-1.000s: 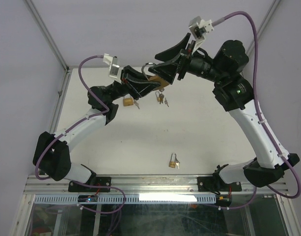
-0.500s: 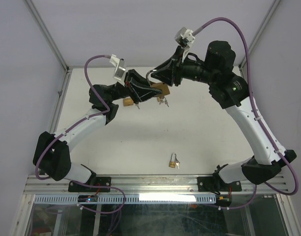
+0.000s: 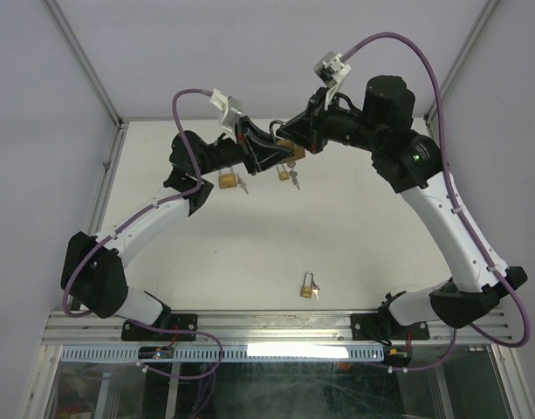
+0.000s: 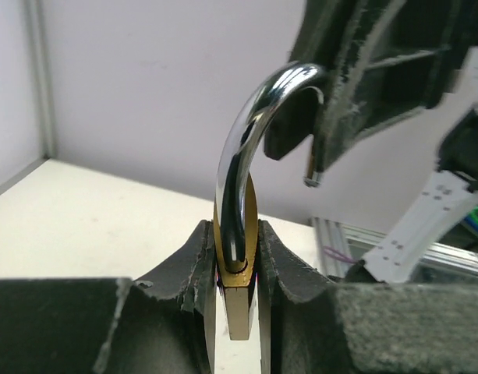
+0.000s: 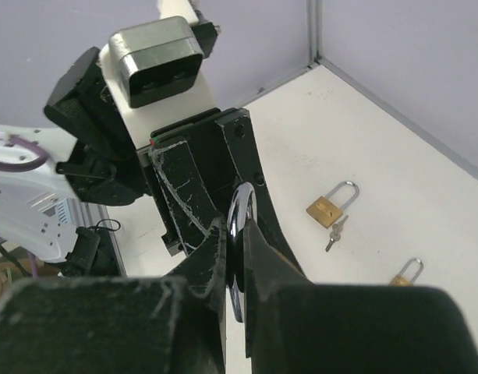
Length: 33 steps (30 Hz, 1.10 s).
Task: Unlock with the key
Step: Unlock the lock, then place the lock at the center of the board.
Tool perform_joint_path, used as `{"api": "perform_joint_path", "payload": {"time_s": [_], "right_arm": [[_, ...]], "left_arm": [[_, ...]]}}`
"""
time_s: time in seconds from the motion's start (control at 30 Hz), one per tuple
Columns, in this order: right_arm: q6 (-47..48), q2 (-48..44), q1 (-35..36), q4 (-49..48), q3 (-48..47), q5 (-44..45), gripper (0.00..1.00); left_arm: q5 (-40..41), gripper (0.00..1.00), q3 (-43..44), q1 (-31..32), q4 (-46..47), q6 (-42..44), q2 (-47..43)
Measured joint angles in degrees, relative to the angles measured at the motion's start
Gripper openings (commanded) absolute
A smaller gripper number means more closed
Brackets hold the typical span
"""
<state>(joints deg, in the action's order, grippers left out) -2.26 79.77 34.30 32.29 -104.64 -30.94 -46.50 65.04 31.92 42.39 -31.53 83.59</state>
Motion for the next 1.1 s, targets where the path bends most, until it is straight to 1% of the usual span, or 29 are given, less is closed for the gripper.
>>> {"api": "perform_joint_path", "payload": {"time_s": [0.13, 0.3, 0.47, 0.57, 0.6, 0.63, 0.67, 0.77, 0.87, 0.9, 0.93, 0.97, 1.1], "right_arm": [[-6.7, -1.0, 0.1, -2.5, 4.9, 6.0, 0.00], [-21.0, -2.6, 1.1, -8.1, 14.6, 16.4, 0.00], [-35.2, -2.7, 1.3, -15.1, 26.1, 29.1, 0.00], [-41.6, -2.0, 1.1, -15.7, 30.3, 34.7, 0.00], [-43.0, -1.6, 1.1, -15.7, 30.8, 35.6, 0.00], [-44.7, -1.1, 1.1, -15.8, 31.2, 36.7, 0.00], [-46.3, -0.8, 1.2, -15.9, 31.5, 37.4, 0.00], [-50.2, -0.4, 1.5, -17.2, 32.8, 38.9, 0.00], [-52.6, -0.2, 1.5, -18.4, 33.9, 39.2, 0.00], [-53.2, -0.2, 1.4, -18.6, 34.2, 39.2, 0.00], [-53.7, -0.2, 1.1, -18.7, 34.5, 39.2, 0.00], [-54.2, -0.2, 0.7, -18.8, 34.9, 39.0, 0.00], [-54.9, -0.2, -1.9, -18.7, 35.5, 37.5, 0.00]], "left_arm": [[8.2, 0.00, 0.3, 1.5, -9.0, 8.2, 0.1], [24.1, 0.00, 0.2, 5.8, -16.7, 20.8, 2.8], [37.8, 0.00, -2.4, 8.7, -16.9, 34.3, 7.9], [42.6, 0.00, -4.9, 9.4, -15.3, 41.6, 10.3], [43.2, 0.05, -5.5, 9.4, -14.7, 43.2, 10.6], [43.8, 0.13, -6.6, 9.3, -13.3, 45.0, 10.9], [43.8, 0.24, -7.6, 9.3, -12.3, 46.4, 10.9], [42.9, 0.48, -10.6, 9.3, -8.7, 49.2, 10.9], [39.4, 0.65, -13.2, 9.9, -5.8, 49.9, 10.8], [38.3, 0.74, -13.7, 10.1, -5.6, 49.9, 10.8], [37.3, 0.88, -14.0, 10.1, -5.4, 49.9, 10.7], [35.7, 0.98, -14.6, 10.1, -5.4, 49.7, 10.4], [30.0, 0.99, -17.1, 9.9, -6.1, 49.0, 7.1]]}}
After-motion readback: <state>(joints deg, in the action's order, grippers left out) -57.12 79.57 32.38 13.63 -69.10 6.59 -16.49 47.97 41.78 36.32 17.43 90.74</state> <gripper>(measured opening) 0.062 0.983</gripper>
